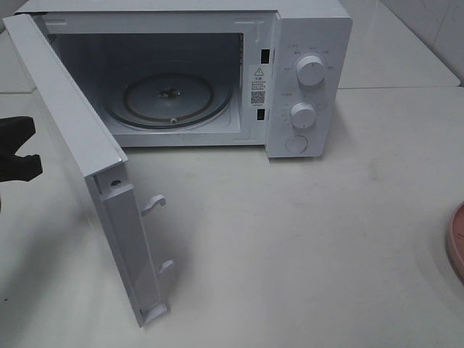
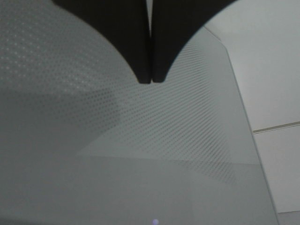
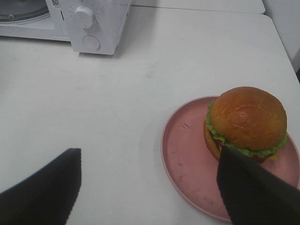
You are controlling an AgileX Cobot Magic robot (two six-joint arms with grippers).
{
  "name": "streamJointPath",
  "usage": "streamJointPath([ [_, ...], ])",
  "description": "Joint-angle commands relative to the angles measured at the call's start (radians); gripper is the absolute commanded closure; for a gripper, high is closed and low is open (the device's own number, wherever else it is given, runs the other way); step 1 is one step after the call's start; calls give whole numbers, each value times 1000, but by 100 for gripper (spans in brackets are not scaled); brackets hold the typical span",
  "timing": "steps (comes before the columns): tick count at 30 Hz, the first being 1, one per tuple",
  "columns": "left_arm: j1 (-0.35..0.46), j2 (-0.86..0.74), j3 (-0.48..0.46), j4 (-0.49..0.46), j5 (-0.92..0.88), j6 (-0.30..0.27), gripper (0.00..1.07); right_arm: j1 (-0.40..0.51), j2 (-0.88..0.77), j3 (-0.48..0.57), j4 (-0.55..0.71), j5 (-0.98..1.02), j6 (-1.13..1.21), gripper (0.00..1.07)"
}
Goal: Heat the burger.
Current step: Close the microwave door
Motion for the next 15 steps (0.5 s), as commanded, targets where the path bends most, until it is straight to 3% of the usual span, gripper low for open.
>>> streamJointPath([
  [1,-23,9,-18,-41,-16,8,107,-5,-27,-1,1,-7,-4,31],
  [10,-111,88,-67,-97,-13,9,107,-5,-27,-1,1,-7,-4,31],
  [15,-158,118,-87,-188,-15,64,107,-5,-27,-1,1,-7,-4,31],
])
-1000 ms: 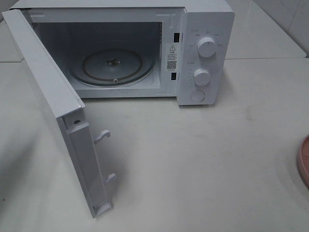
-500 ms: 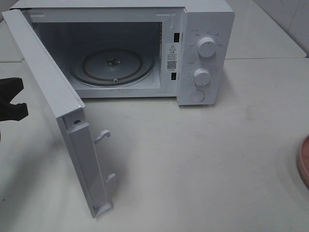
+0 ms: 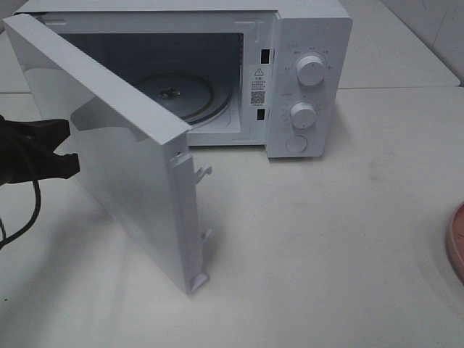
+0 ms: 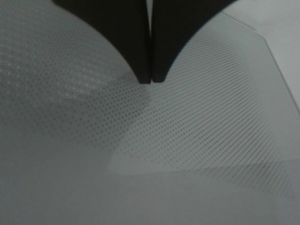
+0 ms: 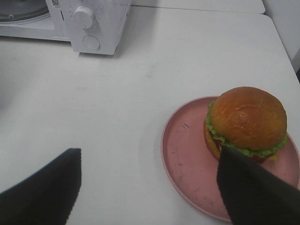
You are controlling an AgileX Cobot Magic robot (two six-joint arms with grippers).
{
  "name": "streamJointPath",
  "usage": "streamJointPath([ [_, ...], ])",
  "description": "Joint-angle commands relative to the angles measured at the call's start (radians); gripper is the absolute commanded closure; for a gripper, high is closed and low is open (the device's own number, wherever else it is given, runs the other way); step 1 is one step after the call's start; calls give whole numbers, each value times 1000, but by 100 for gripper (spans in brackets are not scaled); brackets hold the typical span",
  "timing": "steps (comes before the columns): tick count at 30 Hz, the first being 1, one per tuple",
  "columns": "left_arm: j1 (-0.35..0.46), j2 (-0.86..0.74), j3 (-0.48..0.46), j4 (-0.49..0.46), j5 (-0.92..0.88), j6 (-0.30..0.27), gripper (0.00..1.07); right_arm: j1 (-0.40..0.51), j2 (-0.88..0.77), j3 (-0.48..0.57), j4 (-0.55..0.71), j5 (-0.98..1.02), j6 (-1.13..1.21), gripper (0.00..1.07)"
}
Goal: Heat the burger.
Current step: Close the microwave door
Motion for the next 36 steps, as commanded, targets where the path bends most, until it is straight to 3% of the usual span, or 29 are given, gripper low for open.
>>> streamJointPath([
  [1,-36,17,-25,-82,-14,34,107,-5,-27,-1,1,-7,-4,31],
  [9,-135,55,-82,-232,-9,108,107,-5,-27,-1,1,-7,-4,31],
  [11,-193,85,-129,-338,20,175,107,-5,-27,-1,1,-7,-4,31],
  [17,-261,134,-210,-442,46,240,107,-5,-27,-1,1,-7,-4,31],
  [25,-302,180,-303,-513,96,273,107,-5,-27,-1,1,-7,-4,31],
  [27,-330,212,-370,-584,123,329,107,-5,-27,-1,1,-7,-4,31],
  [36,-357,267,-498,-731,165,436,107,-5,-27,-1,1,-7,-4,31],
])
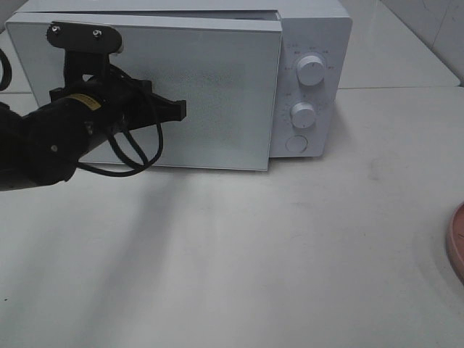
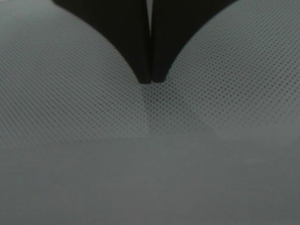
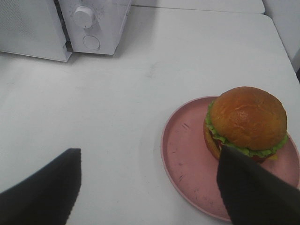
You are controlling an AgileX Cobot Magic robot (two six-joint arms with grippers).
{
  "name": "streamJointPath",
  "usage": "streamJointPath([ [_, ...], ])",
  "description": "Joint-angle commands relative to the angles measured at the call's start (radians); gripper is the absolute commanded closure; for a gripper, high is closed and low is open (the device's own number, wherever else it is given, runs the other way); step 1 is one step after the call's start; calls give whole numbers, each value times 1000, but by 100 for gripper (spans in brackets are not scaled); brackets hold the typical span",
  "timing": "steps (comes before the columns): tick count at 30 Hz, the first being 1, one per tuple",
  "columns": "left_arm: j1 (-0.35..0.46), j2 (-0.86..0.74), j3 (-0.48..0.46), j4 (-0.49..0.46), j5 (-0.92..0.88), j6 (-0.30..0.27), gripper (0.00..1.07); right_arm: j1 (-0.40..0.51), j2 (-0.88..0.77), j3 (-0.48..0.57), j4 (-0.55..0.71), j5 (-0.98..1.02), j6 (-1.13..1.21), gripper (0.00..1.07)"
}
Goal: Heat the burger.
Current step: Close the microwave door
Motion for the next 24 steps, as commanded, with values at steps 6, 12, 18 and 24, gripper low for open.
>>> streamJointPath([
  [6,-13,44,-132,-147,19,55,107,-5,-27,-1,1,-7,-3,31],
  [12,-13,76,-198,-168,37,116,107,-5,-27,-1,1,-7,-2,31],
  [18,-13,107,-253,-218,43,167,107,-5,-27,-1,1,-7,-1,31],
  [24,-13,132,-303,-240,44,195,107,-5,-27,-1,1,-7,-1,31],
])
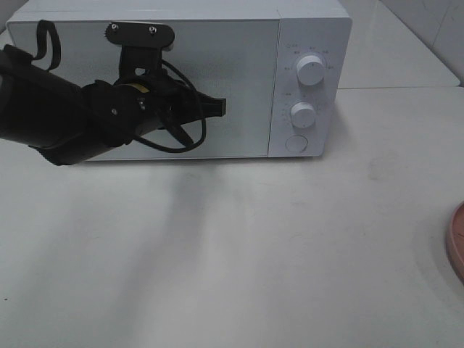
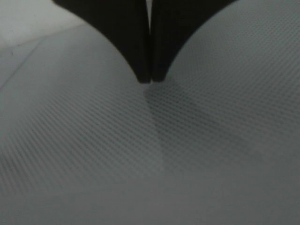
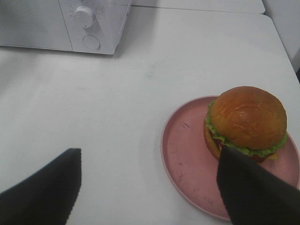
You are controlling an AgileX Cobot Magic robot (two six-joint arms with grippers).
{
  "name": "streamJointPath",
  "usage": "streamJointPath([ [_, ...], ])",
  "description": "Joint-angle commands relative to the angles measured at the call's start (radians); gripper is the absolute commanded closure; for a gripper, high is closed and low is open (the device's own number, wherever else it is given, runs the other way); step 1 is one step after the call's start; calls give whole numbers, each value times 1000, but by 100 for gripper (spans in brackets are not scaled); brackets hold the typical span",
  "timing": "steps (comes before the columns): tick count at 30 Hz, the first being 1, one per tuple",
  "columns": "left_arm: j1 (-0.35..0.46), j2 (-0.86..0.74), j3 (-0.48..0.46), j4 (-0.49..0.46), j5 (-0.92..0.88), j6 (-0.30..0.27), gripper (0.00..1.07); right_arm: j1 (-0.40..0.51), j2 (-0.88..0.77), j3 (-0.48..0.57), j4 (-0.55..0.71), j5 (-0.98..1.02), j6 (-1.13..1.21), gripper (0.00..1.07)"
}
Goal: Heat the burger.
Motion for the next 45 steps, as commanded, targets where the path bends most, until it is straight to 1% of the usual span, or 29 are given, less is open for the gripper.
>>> streamJointPath([
  [1,29,17,-73,-27,-166,27,107,-5,-27,-1,1,-7,-1,31],
  [6,24,5,-68,-15,-127,29,107,-5,-27,-1,1,-7,-1,31],
  [8,23,-7,-64,-15,-86,41,107,-5,-27,-1,1,-7,-1,31],
  [11,14,-36,-33,-15,-58,48,107,-5,-27,-1,1,-7,0,31],
  [12,1,-60,0,-15,-56,48,107,-5,-27,-1,1,-7,0,31],
  [13,1,-60,0,-15,-56,48,107,-5,-27,-1,1,-7,0,31],
  [15,-17,-96,45,-15,-50,48,107,-5,-27,-1,1,-7,0,31],
  [16,-17,-96,45,-15,-50,48,107,-5,-27,-1,1,-7,0,31],
  [17,-28,-128,80,-15,-21,48,107,-5,-27,-1,1,-7,0,31],
  [19,-29,-145,95,-15,5,48,107,-5,-27,-1,1,-7,0,31],
  [21,-33,-211,144,-15,164,52,107,-5,-27,-1,1,-7,0,31],
  [23,-33,-222,152,-15,203,53,107,-5,-27,-1,1,-7,0,31],
  [24,-33,-249,167,-14,298,53,98,-5,-27,-1,1,-7,1,31],
  [25,-33,-249,167,-14,298,53,98,-5,-27,-1,1,-7,1,31],
  [26,-33,-259,173,-14,344,53,92,-5,-27,-1,0,-7,2,31],
  [27,-33,-274,179,-3,424,53,69,-5,-27,-1,0,-7,8,31],
  [28,-33,-274,179,-3,424,53,69,-5,-27,-1,0,-7,8,31],
  [29,-33,-281,179,0,471,52,53,-5,-27,-1,0,-7,8,31],
  [30,-33,-290,179,1,542,51,24,-5,-27,-1,0,-7,8,31],
  [31,-33,-290,179,1,542,51,24,-5,-27,-1,0,-7,8,31],
  [32,-32,-295,179,12,578,51,9,-5,-27,-1,0,-7,8,31],
  [33,-32,-295,179,12,578,51,9,-5,-27,-1,0,-7,8,31],
  [34,-32,-306,179,50,646,50,6,-5,-27,-1,0,-7,8,31],
  [35,-32,-317,179,108,713,48,6,-5,-27,-1,0,-7,8,31],
  [38,-32,-325,179,140,751,48,6,-5,-27,-1,0,-7,8,31],
  [40,-32,-351,179,252,909,41,6,-5,-27,-1,0,-7,8,31],
  [43,-32,-357,179,277,946,41,6,-5,-27,-1,0,-7,8,31],
  [44,-24,-376,179,316,1004,18,6,-5,-27,-1,0,-7,8,31],
  [45,-3,-392,179,336,1059,-25,6,-5,-27,-1,0,-7,8,31],
])
